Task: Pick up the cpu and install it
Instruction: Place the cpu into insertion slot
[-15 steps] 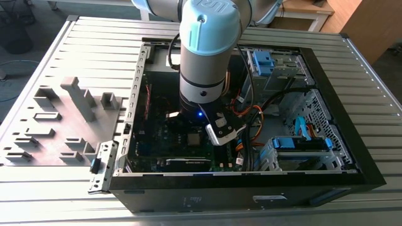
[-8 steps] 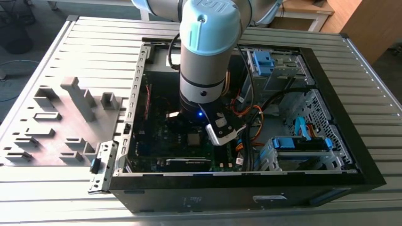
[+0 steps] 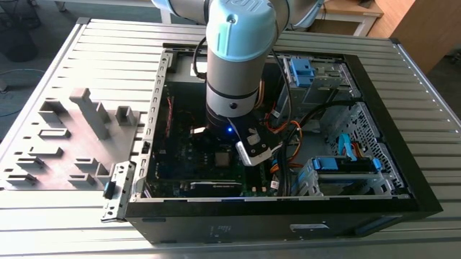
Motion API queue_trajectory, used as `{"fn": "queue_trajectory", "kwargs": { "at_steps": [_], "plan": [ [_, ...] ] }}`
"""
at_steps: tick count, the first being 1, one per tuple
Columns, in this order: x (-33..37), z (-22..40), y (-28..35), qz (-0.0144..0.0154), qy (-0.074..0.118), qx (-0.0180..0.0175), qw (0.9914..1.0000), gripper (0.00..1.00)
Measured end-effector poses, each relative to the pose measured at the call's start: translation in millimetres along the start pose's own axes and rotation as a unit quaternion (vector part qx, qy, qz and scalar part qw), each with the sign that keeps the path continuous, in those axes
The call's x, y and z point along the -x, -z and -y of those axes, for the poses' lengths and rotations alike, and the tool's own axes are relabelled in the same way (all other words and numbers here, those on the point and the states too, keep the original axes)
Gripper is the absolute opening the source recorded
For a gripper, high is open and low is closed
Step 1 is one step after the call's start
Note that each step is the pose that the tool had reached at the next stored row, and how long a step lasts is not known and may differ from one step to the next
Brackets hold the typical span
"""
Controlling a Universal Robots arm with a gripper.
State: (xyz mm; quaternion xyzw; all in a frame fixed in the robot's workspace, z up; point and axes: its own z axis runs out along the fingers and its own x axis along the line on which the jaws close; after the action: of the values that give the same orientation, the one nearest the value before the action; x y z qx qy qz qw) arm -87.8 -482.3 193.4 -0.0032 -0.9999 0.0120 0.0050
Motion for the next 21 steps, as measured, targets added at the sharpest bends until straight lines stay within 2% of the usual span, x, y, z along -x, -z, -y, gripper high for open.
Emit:
{"fn": "queue_trajectory", "kwargs": {
  "at_steps": [15, 17, 18, 21],
  "plan": [
    [0.0, 0.0, -0.8, 0.0, -0.001, -0.0001, 1.0, 0.45],
    [0.0, 0.0, -0.8, -0.0002, -0.001, -0.0002, 1.0, 0.44],
    [0.0, 0.0, -0.9, -0.0001, -0.001, -0.0001, 1.0, 0.38],
    [0.0, 0.0, -1.1, -0.0001, -0.001, -0.0001, 1.0, 0.38]
  ]
}}
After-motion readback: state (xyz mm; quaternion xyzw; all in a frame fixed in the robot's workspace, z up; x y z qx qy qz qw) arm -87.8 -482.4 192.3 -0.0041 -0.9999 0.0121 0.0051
